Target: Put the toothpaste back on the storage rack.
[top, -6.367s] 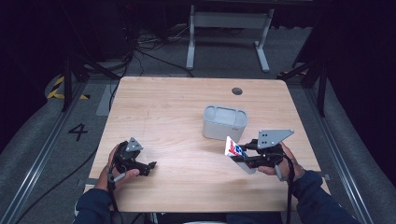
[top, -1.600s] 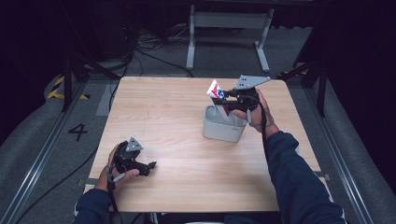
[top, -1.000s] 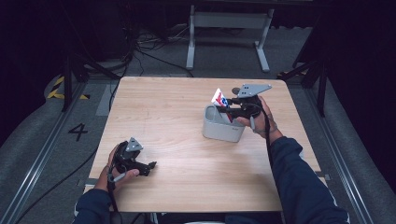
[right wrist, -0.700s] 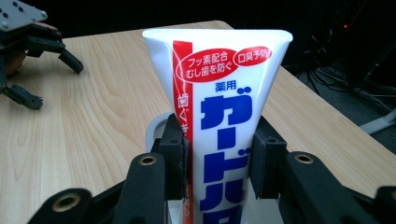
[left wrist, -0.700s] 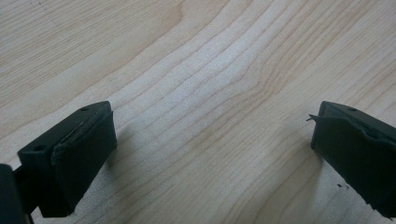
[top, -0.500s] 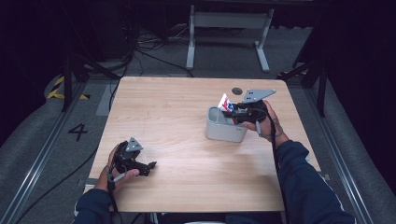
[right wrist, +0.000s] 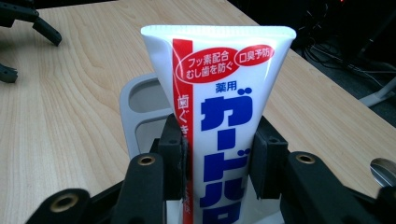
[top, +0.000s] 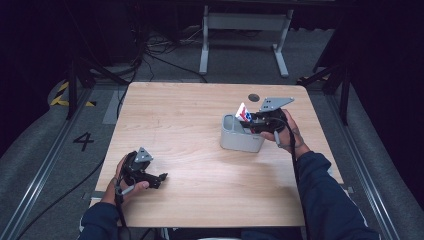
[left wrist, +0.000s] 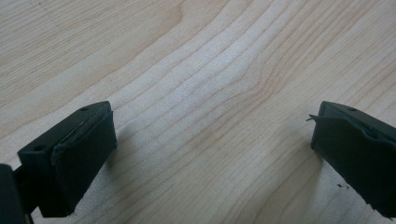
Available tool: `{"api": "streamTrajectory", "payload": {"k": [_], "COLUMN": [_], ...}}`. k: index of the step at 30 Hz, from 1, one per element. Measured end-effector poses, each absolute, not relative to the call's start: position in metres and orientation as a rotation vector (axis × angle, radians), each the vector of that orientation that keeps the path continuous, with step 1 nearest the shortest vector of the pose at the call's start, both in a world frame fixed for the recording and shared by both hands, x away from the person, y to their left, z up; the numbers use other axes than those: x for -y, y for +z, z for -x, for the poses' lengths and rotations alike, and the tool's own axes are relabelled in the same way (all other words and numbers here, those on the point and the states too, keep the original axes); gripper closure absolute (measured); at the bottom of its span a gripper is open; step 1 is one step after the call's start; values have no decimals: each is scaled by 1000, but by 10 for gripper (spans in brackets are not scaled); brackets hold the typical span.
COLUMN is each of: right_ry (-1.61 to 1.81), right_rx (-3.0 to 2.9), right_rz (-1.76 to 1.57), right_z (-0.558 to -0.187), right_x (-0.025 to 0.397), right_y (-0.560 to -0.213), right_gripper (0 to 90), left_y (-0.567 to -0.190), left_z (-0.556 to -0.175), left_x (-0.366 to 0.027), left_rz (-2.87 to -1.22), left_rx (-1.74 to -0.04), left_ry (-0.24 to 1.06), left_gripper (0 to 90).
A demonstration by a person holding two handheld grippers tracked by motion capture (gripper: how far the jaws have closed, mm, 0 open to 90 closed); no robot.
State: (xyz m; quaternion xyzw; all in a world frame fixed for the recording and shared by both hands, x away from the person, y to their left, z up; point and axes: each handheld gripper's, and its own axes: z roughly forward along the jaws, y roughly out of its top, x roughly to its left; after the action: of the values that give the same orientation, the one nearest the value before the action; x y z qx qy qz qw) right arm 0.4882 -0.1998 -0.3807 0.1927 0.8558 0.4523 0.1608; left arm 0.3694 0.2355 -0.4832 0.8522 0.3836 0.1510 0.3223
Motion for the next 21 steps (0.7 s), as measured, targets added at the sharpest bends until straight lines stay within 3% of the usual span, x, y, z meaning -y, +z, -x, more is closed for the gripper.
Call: {"api": "streamTrajectory", "payload": {"k": [21], "right_ry": [1229], "right_rx": [-2497], "right_rz": [-519], "right_z": [-485], "right_x": [186], "right_y": [-384], "right_gripper": [581], "left_y": [-483], "left_z": [-369], "left_x": [-235], "left_rz": [-2231], "left_rx": [-1018], "left_ry": [387], "left_gripper": [5]}}
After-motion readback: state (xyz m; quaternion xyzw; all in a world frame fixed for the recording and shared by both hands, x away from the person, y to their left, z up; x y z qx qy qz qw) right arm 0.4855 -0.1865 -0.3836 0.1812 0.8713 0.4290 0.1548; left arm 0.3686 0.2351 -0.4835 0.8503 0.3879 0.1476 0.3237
